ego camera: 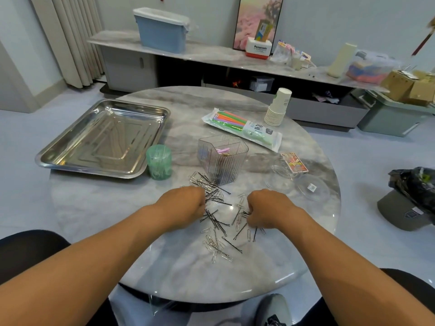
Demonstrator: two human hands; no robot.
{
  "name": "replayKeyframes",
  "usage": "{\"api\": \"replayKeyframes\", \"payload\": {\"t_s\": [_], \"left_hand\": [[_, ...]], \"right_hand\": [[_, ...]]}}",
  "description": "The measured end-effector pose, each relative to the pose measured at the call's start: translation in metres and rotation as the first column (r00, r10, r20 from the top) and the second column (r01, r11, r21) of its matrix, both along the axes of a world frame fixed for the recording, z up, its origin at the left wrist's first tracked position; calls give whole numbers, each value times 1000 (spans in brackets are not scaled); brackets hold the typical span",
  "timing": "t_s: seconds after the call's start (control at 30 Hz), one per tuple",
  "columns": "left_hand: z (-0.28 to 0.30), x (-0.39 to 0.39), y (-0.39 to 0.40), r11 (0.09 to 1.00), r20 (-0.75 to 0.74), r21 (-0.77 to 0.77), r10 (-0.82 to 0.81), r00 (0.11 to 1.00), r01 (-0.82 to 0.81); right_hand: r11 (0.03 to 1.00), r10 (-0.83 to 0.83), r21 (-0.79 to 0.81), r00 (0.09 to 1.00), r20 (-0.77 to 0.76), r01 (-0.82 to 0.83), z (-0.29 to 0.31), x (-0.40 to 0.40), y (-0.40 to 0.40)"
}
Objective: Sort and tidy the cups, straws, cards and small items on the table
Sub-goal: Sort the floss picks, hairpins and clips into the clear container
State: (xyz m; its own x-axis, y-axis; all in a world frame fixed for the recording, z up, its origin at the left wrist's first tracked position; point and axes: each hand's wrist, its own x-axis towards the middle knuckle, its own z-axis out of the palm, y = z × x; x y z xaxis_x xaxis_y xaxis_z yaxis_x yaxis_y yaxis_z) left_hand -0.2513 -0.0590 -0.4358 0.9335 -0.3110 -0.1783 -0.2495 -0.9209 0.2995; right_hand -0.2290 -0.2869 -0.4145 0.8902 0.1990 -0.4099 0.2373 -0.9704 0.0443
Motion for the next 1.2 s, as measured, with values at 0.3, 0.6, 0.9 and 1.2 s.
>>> {"api": "replayKeyframes", "payload": {"t_s": [0.3, 0.6, 0.9, 1.2], "left_hand": [[7, 6, -3, 553, -485, -690, 125, 865, -467], [16, 3, -10, 280, -684, -699, 9, 730, -658], [22, 2, -17, 67, -801, -598, -17, 598, -799], [20, -3, -26, -3, -846, -504, -197, 495, -864]], "right_hand": [[741, -316, 552, 924, -216, 382, 12, 10, -18], [711, -379, 564, 904, -197, 421, 8, 13, -27], [277, -319, 798, 835, -449, 535, 25, -5, 7], [219, -194, 826, 853, -485, 519, 25, -16, 39]]}}
